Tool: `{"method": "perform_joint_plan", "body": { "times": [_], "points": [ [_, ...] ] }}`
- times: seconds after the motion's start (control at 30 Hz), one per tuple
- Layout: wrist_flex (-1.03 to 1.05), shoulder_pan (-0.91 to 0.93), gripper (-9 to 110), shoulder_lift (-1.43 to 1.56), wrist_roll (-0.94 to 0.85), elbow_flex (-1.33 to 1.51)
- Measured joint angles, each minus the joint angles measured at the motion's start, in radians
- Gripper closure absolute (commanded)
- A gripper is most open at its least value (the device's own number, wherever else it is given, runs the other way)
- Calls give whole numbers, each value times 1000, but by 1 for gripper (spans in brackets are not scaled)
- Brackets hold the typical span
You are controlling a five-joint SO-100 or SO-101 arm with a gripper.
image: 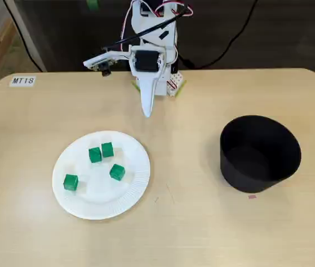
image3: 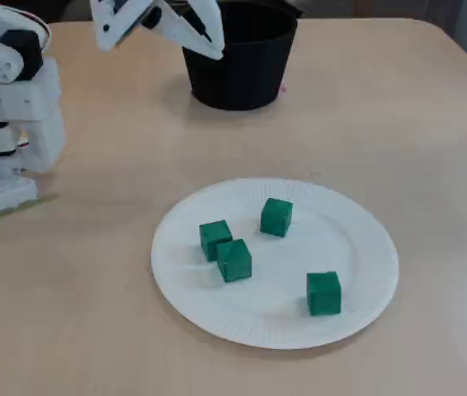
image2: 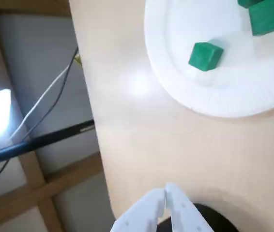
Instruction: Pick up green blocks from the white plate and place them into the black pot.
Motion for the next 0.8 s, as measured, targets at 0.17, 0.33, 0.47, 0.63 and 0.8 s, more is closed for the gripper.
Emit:
{"method": "perform_joint_plan", "body": {
  "times": [0.17, 0.33, 0.47, 0.63, 0.8],
  "points": [
    [5, -15, 104, -2, -21, 0],
    [-31, 17, 104, -112, -71, -25],
    [-63, 66, 104, -324, -109, -126],
    [-43, 181, 104, -574, -115, -302],
    [-20, 302, 104, -758, -141, -425]
  ]
}}
